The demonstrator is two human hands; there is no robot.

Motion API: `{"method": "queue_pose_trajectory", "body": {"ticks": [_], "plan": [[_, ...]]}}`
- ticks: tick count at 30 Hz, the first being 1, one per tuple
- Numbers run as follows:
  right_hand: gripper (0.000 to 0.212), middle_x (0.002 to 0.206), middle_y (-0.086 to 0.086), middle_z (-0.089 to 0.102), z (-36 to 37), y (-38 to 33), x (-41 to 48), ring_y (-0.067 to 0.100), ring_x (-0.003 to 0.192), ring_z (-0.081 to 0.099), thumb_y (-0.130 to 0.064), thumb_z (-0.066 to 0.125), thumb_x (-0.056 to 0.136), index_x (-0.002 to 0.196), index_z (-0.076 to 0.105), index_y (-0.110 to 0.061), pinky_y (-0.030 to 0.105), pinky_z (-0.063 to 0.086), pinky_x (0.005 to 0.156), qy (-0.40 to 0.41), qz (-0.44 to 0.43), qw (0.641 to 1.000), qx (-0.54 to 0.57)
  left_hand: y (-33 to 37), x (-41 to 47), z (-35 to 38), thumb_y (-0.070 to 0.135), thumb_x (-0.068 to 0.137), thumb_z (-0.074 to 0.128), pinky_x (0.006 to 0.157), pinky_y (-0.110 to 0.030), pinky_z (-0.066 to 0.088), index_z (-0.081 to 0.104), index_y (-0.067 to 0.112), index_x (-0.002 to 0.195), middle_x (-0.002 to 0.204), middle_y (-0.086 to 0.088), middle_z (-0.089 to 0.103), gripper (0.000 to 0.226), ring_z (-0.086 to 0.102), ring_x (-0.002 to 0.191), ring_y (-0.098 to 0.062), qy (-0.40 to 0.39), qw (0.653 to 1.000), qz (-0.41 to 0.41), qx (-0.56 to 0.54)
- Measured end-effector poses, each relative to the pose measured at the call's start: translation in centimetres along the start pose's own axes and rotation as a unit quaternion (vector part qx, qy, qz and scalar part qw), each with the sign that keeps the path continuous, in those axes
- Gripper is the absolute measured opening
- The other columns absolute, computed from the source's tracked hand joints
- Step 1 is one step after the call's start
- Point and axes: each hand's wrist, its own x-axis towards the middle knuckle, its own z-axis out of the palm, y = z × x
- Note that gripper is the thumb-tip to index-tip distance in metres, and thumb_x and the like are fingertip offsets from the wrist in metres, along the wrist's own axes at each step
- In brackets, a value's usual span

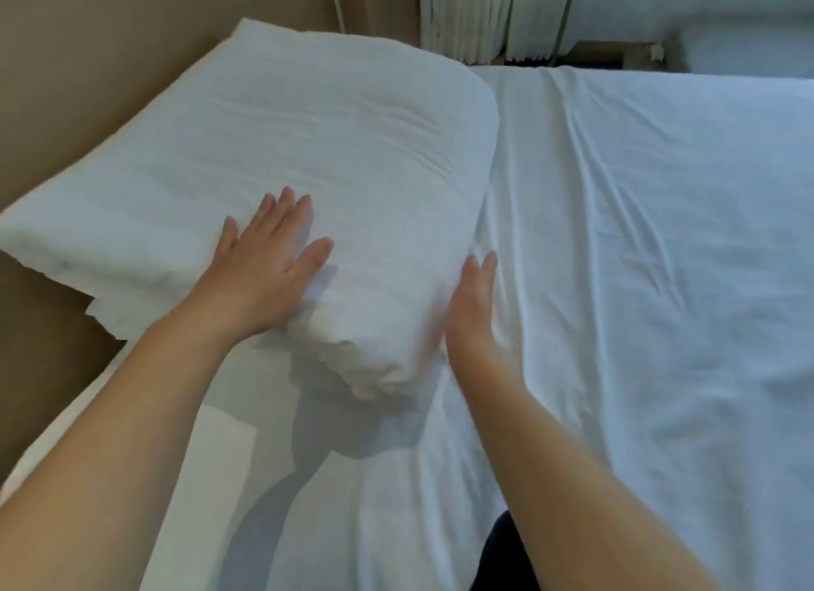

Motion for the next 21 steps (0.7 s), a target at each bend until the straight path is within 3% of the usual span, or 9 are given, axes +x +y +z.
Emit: {"method": "queue_pose_trajectory", "body": {"ticks": [3, 7, 11, 14, 16, 18, 21], "plan": [[0.059, 0.164, -0.005, 0.001, 2.7, 1.5, -4.1, 0.010, 0.150, -0.001, -0.038, 0.023, 0.106, 0.156, -0.001, -0.019, 0.031, 0.002, 0.122, -0.050, -0.030, 0.998, -0.032, 1.3, -0.8, 1.2, 0.049, 0.100, 0.022, 0.119, -0.046, -0.008, 0.004, 0.023, 0.156, 0.163, 0.004, -0.008, 0.063, -0.010, 0.149, -0.011, 0.000, 0.999, 0.021, 0.026], [0.057, 0.164, -0.009, 0.002, 1.8, 1.1, -3.3, 0.007, 0.150, 0.000, -0.038, 0.022, 0.106, 0.157, 0.002, -0.021, 0.031, 0.001, 0.122, -0.016, -0.025, 1.000, 0.007, 1.1, -1.3, 1.7, 0.047, 0.102, 0.024, 0.119, -0.045, -0.008, 0.006, 0.023, 0.156, 0.163, 0.003, -0.006, 0.061, -0.009, 0.149, -0.011, 0.012, 0.999, 0.048, 0.018], [0.057, 0.162, -0.006, 0.012, 3.2, 1.9, -4.6, 0.010, 0.148, 0.010, -0.036, 0.026, 0.105, 0.156, 0.007, -0.022, 0.025, 0.008, 0.117, -0.006, -0.077, 0.996, -0.039, 0.8, -2.0, 2.4, 0.056, 0.092, 0.018, 0.119, -0.044, -0.007, 0.005, 0.023, 0.156, 0.163, 0.004, -0.005, 0.073, -0.008, 0.149, -0.010, 0.026, 0.997, 0.066, 0.008], [0.058, 0.163, -0.007, 0.007, 3.3, 2.9, -4.1, 0.008, 0.150, 0.005, -0.036, 0.026, 0.105, 0.157, 0.006, -0.020, 0.031, 0.004, 0.122, -0.003, -0.067, 0.997, -0.033, 0.7, -2.6, 2.7, 0.067, 0.083, 0.015, 0.119, -0.041, -0.008, 0.004, 0.025, 0.155, 0.163, 0.007, -0.008, 0.085, -0.011, 0.148, -0.006, 0.024, 0.996, 0.088, -0.004], [0.056, 0.163, -0.005, 0.012, 2.9, 3.3, -3.9, 0.010, 0.149, 0.010, -0.037, 0.026, 0.106, 0.157, 0.009, -0.021, 0.029, 0.007, 0.122, 0.000, -0.028, 1.000, -0.007, 0.3, -3.3, 2.3, 0.077, 0.073, 0.025, 0.119, -0.039, -0.011, 0.000, 0.032, 0.154, 0.160, 0.013, -0.014, 0.096, -0.016, 0.146, -0.003, -0.010, 0.992, 0.130, -0.001], [0.055, 0.162, -0.005, 0.016, 2.5, 3.6, -4.3, 0.012, 0.148, 0.015, -0.041, 0.024, 0.106, 0.156, 0.011, -0.024, 0.028, 0.010, 0.119, -0.003, 0.027, 0.999, 0.022, -0.3, -3.9, 1.5, 0.077, 0.066, 0.048, 0.119, -0.039, -0.013, -0.006, 0.041, 0.152, 0.157, 0.018, -0.022, 0.108, -0.023, 0.144, -0.002, -0.069, 0.985, 0.158, 0.026], [0.056, 0.162, -0.004, 0.017, 2.3, 3.8, -4.7, 0.015, 0.148, 0.017, -0.044, 0.021, 0.105, 0.156, 0.009, -0.027, 0.031, 0.011, 0.118, -0.009, 0.057, 0.998, 0.039, -0.7, -4.0, 1.4, 0.048, 0.075, 0.071, 0.119, -0.046, -0.009, -0.006, 0.041, 0.152, 0.160, 0.013, -0.020, 0.109, -0.022, 0.145, -0.007, -0.057, 0.981, 0.166, 0.086]]}}
